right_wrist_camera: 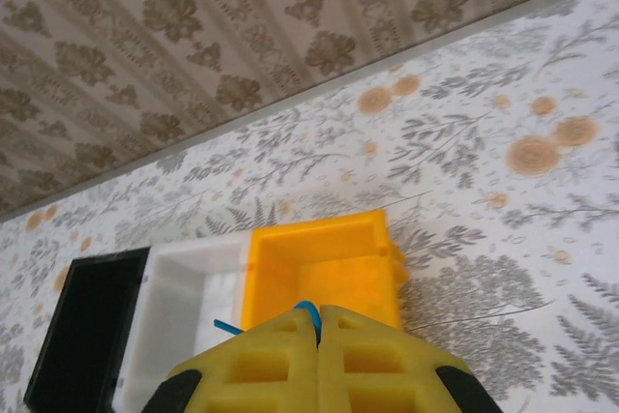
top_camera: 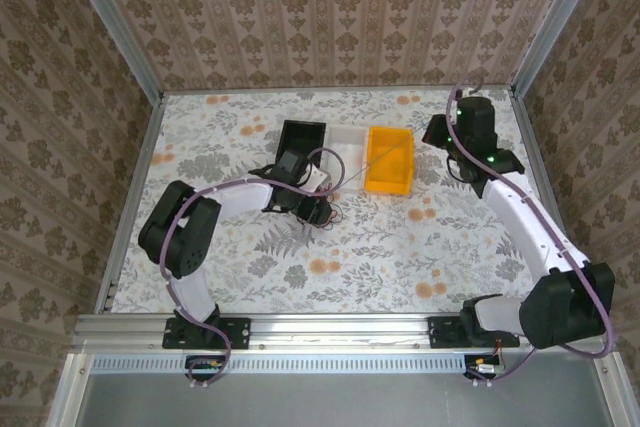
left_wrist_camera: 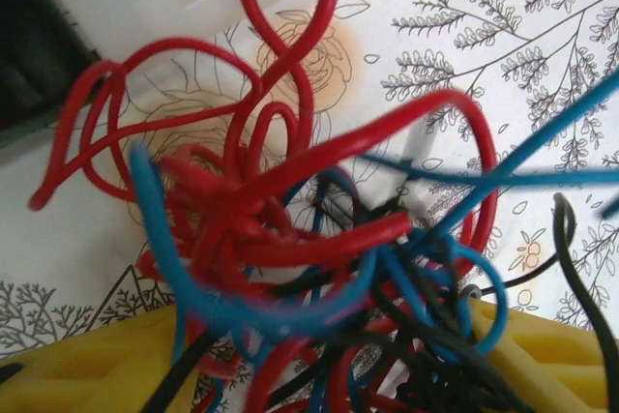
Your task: Untangle the cables
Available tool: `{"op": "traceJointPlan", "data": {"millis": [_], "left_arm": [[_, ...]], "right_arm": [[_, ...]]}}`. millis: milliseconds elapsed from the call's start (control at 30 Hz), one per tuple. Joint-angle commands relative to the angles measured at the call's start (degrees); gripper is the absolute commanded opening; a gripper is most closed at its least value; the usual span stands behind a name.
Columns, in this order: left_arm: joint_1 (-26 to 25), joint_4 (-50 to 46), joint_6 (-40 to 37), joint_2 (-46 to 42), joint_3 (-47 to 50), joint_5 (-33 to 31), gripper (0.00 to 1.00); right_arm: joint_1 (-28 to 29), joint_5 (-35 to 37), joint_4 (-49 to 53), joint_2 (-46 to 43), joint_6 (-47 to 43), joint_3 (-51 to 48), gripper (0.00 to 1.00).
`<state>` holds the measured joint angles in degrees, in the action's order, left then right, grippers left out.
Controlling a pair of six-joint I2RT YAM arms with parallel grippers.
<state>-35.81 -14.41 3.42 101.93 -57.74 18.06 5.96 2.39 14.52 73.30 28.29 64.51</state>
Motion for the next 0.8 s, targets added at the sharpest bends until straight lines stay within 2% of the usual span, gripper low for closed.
{"op": "traceJointPlan", "data": {"millis": [0, 333, 500, 700, 767], "left_arm": [[1.51, -4.42, 1.20, -0.65, 2.61, -0.69, 0.69], [2.48, -3.59, 1.94, -1.38, 4.65, -0.67, 0.69], [2.68, -4.20, 2.58, -1.38, 5.00, -2.82, 0.59], [2.68, -3.92, 3.52, -1.73, 5.60, -3.24, 0.57], [2.68, -4.17, 3.70, -1.69, 5.82, -4.49, 0.52]], "right_arm": [[-4.47, 3.11, -1.14, -3.11, -0.24, 3.99, 0.00], [-12.50, 2.61, 2.25, -4.61, -0.11, 6.37, 0.00], [-16.76, 2.97, 4.57, -5.00, 1.09, 7.89, 0.00], [-19.87, 5.41, 6.53, -5.71, -0.14, 8.90, 0.00], [-22.03, 4.68, 6.90, -6.20, 0.71, 8.92, 0.00]]}}
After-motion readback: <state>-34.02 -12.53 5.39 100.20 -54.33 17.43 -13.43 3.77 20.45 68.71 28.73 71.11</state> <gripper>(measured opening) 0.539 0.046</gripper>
